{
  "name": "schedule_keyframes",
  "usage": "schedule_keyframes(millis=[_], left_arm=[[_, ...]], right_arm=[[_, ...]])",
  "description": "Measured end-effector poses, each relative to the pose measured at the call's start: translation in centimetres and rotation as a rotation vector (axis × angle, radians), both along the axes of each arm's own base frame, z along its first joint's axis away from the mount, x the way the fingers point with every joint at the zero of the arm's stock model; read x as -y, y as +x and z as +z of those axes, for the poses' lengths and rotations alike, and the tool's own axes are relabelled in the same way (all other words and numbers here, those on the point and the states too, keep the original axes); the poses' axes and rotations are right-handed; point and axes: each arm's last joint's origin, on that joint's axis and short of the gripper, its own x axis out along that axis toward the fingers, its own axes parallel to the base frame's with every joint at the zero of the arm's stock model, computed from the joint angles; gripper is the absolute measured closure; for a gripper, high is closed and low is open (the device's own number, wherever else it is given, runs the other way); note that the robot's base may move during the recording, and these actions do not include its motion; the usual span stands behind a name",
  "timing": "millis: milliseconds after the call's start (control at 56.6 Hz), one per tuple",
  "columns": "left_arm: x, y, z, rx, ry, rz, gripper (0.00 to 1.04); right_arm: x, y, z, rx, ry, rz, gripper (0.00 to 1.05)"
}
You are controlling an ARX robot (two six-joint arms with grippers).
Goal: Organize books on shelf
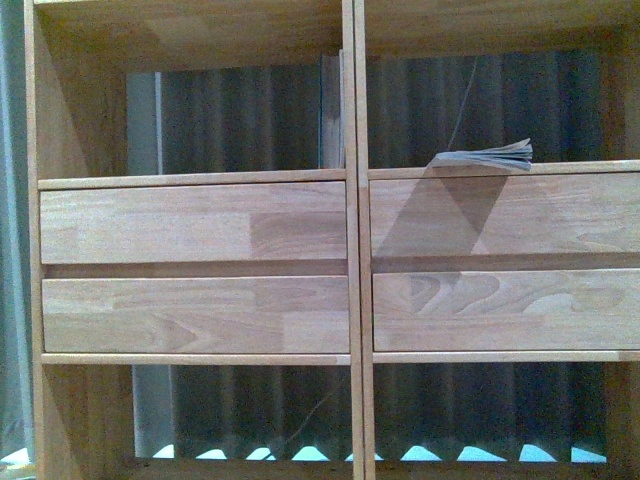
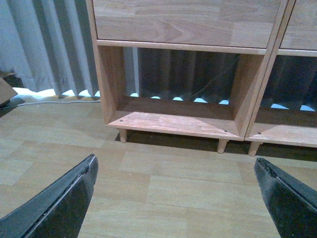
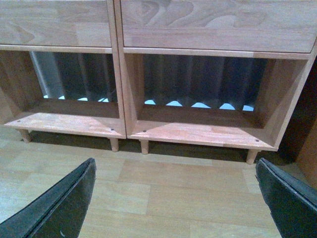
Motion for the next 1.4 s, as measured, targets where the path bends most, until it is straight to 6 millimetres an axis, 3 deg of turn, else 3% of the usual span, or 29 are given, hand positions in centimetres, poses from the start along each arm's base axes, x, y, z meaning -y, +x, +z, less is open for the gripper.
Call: schedule_keyframes(millis=[1396], left_arm=[[0.0, 0.0, 0.0, 0.0, 0.0, 0.0, 0.07]], right_arm=[[0.0, 0.0, 0.0, 0.0, 0.0, 0.0, 0.07]])
